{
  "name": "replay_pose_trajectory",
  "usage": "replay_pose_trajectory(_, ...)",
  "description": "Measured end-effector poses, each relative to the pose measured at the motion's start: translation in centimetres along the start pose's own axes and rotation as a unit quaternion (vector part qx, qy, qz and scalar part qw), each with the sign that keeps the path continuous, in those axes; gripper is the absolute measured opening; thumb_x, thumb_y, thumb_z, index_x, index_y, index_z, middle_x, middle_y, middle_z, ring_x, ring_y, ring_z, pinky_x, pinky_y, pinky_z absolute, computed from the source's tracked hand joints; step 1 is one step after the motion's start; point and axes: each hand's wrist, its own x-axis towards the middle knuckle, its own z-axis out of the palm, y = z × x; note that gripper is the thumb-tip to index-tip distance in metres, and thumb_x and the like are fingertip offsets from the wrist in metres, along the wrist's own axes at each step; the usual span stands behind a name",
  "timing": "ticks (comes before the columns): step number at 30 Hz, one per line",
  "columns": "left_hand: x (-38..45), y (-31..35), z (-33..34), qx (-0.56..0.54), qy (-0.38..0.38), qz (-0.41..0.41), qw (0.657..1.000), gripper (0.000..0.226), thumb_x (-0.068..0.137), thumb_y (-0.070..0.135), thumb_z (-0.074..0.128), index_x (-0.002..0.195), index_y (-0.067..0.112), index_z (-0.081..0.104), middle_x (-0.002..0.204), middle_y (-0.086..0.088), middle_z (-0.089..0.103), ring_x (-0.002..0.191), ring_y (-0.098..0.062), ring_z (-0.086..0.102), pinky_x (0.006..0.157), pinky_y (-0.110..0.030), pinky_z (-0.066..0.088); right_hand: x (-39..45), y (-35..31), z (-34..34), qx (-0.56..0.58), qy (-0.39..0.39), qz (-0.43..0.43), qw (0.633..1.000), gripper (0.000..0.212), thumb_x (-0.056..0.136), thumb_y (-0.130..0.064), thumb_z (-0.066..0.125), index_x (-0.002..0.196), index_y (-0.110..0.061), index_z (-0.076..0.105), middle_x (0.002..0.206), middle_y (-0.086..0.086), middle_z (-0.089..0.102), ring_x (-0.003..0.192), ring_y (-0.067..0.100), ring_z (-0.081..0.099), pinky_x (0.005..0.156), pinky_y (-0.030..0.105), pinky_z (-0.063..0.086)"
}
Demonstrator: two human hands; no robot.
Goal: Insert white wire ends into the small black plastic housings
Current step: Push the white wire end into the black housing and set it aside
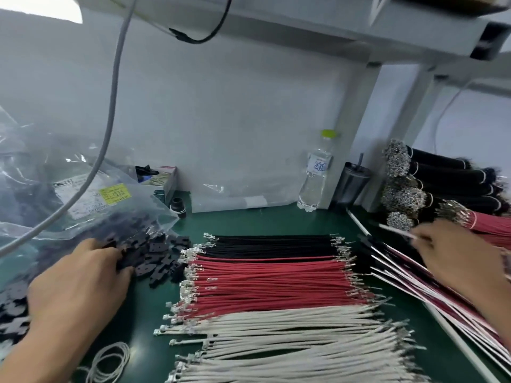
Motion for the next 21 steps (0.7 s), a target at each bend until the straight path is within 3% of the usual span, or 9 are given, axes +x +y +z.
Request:
replay_pose_trajectory(2,-0.4,0.7,-1.4,0.019,-0.009,0.010,1.000,0.020,0.078,0.042,0.079,0.069,0.029,0.067,0.070,0.009,0.040,0.066,-0.029,0.062,0.059,-0.038,0.057,-0.5,1.1,2.8,-0.027,-0.071,0.033,0.997,0.020,0.097,-0.027,0.059,0.110,-0.031,0.073,0.104,-0.001,0.066,0.090,0.025,0.066,0.075,0.037,0.054)
replay_pose_trajectory(4,-0.9,1.5,-2.6,0.025,-0.011,0.019,0.999,0.020,0.085,0.043,0.072,0.073,0.028,0.066,0.070,0.010,0.046,0.072,-0.026,0.064,0.061,-0.036,0.057,-0.5,1.7,4.6,-0.013,-0.092,0.070,0.993,0.026,0.091,-0.024,0.062,0.113,-0.029,0.075,0.112,0.004,0.069,0.100,0.030,0.066,0.084,0.041,0.055)
replay_pose_trajectory(7,-1.4,2.4,-3.8,0.051,-0.002,0.017,0.999,0.012,0.090,0.039,0.064,0.085,0.030,0.070,0.079,0.012,0.057,0.077,-0.018,0.066,0.056,-0.029,0.055,-0.1,0.8,5.2,0.021,0.025,0.062,0.998,0.022,0.083,-0.020,0.070,0.103,-0.022,0.079,0.101,0.007,0.066,0.095,0.034,0.063,0.076,0.042,0.055)
replay_pose_trajectory(10,-2.0,3.1,-4.6,0.045,0.009,0.006,0.999,0.008,0.090,0.034,0.064,0.092,0.031,0.071,0.089,0.011,0.064,0.084,-0.019,0.068,0.055,-0.027,0.052,-0.4,-5.3,3.2,0.126,0.097,-0.034,0.987,0.013,0.085,-0.023,0.074,0.093,-0.032,0.077,0.091,-0.016,0.060,0.080,0.007,0.058,0.061,0.018,0.039)
replay_pose_trajectory(12,-2.1,3.5,-4.9,-0.007,0.048,0.010,0.999,0.008,0.088,0.029,0.071,0.096,0.029,0.074,0.091,0.006,0.068,0.081,-0.025,0.070,0.054,-0.029,0.052,-0.3,-10.5,2.6,0.233,0.060,-0.110,0.964,0.015,0.087,-0.021,0.073,0.094,-0.034,0.078,0.089,-0.024,0.058,0.080,-0.005,0.054,0.068,0.015,0.038)
replay_pose_trajectory(14,-2.4,4.0,-4.6,-0.073,0.089,0.032,0.993,0.017,0.084,0.019,0.079,0.101,0.021,0.079,0.090,0.001,0.071,0.071,-0.030,0.070,0.051,-0.032,0.055,0.2,-15.4,3.1,0.276,0.003,-0.173,0.945,0.017,0.090,-0.021,0.072,0.099,-0.034,0.078,0.093,-0.022,0.062,0.087,-0.003,0.057,0.077,0.021,0.045)
replay_pose_trajectory(17,-2.7,4.6,-3.8,-0.157,0.128,0.088,0.975,0.028,0.084,0.009,0.080,0.111,0.013,0.079,0.095,0.000,0.071,0.062,-0.029,0.067,0.051,-0.034,0.054,0.9,-21.4,4.9,0.276,-0.080,-0.226,0.931,0.021,0.094,-0.026,0.068,0.112,-0.032,0.076,0.110,-0.015,0.068,0.105,0.009,0.062,0.091,0.030,0.050)
replay_pose_trajectory(21,-3.1,5.3,-3.2,-0.244,0.100,0.120,0.957,0.030,0.083,0.002,0.081,0.111,0.011,0.079,0.099,0.003,0.067,0.064,-0.017,0.063,0.059,-0.035,0.055,1.3,-25.4,7.7,0.227,-0.131,-0.244,0.934,0.034,0.101,-0.032,0.057,0.134,-0.030,0.063,0.133,-0.006,0.063,0.126,0.019,0.054,0.099,0.034,0.044)
